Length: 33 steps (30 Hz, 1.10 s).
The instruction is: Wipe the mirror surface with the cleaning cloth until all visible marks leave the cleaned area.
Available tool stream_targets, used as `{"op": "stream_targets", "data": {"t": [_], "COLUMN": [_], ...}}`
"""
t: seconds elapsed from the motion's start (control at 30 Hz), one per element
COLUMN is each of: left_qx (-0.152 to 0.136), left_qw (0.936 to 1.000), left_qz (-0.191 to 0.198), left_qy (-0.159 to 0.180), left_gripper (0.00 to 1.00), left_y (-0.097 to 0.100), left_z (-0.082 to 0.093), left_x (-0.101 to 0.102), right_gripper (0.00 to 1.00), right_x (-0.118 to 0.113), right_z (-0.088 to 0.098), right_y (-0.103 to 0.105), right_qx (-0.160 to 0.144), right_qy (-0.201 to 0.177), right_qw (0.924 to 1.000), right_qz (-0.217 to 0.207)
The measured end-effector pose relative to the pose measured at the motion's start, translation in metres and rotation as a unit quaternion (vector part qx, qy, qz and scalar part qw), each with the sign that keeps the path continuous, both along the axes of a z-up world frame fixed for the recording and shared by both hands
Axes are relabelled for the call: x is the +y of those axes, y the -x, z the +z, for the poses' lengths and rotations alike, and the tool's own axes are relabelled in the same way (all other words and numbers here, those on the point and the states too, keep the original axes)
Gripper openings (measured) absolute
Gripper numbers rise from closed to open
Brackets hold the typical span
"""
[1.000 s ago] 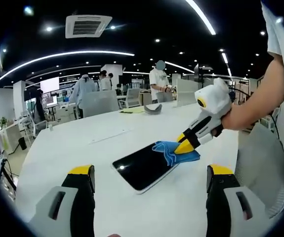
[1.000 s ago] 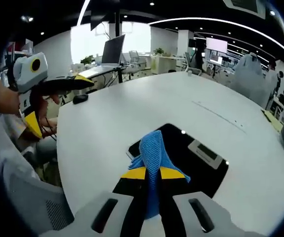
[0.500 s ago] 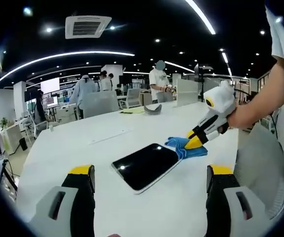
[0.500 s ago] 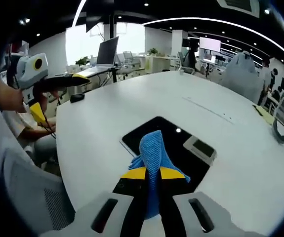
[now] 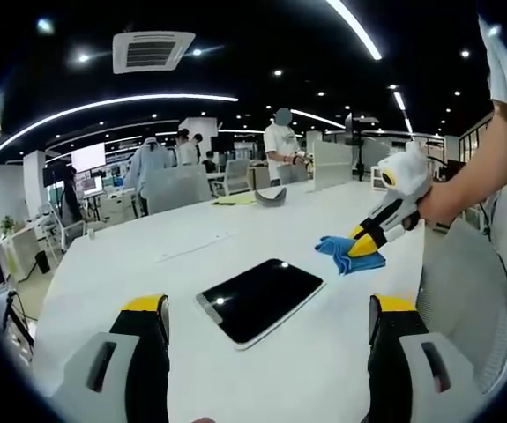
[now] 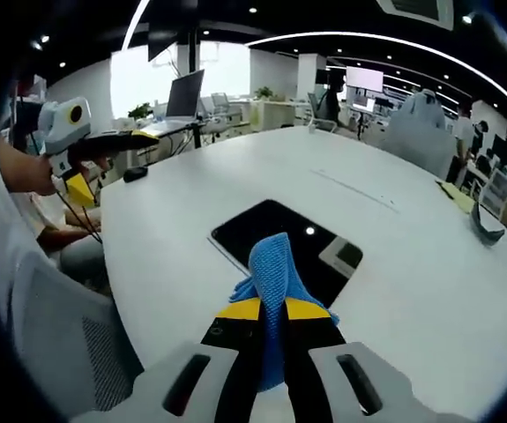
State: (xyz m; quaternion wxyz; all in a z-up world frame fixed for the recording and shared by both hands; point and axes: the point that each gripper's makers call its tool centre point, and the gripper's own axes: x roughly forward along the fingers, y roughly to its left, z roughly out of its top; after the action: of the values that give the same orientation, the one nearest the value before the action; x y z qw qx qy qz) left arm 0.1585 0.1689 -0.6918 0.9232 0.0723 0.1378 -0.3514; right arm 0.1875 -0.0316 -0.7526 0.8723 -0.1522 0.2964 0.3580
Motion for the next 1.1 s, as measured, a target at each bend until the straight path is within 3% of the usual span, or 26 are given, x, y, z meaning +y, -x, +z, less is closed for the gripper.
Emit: {"op": "stream_targets", "data": {"t": [0.4, 0.57, 1.1], "left_qx": [0.001, 0.001, 0.011], "left_qw": [0.9999, 0.9999, 0.9997], "left_qz": [-0.007, -0.011, -0.005], "left_qy": [-0.011, -0.013, -0.022], "left_gripper": [0.95, 0.94, 0.94], "left_y": [0.003, 0.005, 0.012], "left_z": [-0.002, -0.001, -0.008], "left_x": [-0.002, -0.005, -0.003], "right_gripper": [0.03, 0.03, 0.03], "right_x": [-0.03, -0.046, -0.064], "right_z": [-0.003, -0.012, -0.039], "right_y": [0.008, 0.011, 0.014], "right_qx": [0.0, 0.006, 0.025], "right_qy": [0.008, 0.009, 0.022], "right_qw": [0.9997, 0.9993, 0.9986], "right_qz": [-0.024, -0.037, -0.041]}}
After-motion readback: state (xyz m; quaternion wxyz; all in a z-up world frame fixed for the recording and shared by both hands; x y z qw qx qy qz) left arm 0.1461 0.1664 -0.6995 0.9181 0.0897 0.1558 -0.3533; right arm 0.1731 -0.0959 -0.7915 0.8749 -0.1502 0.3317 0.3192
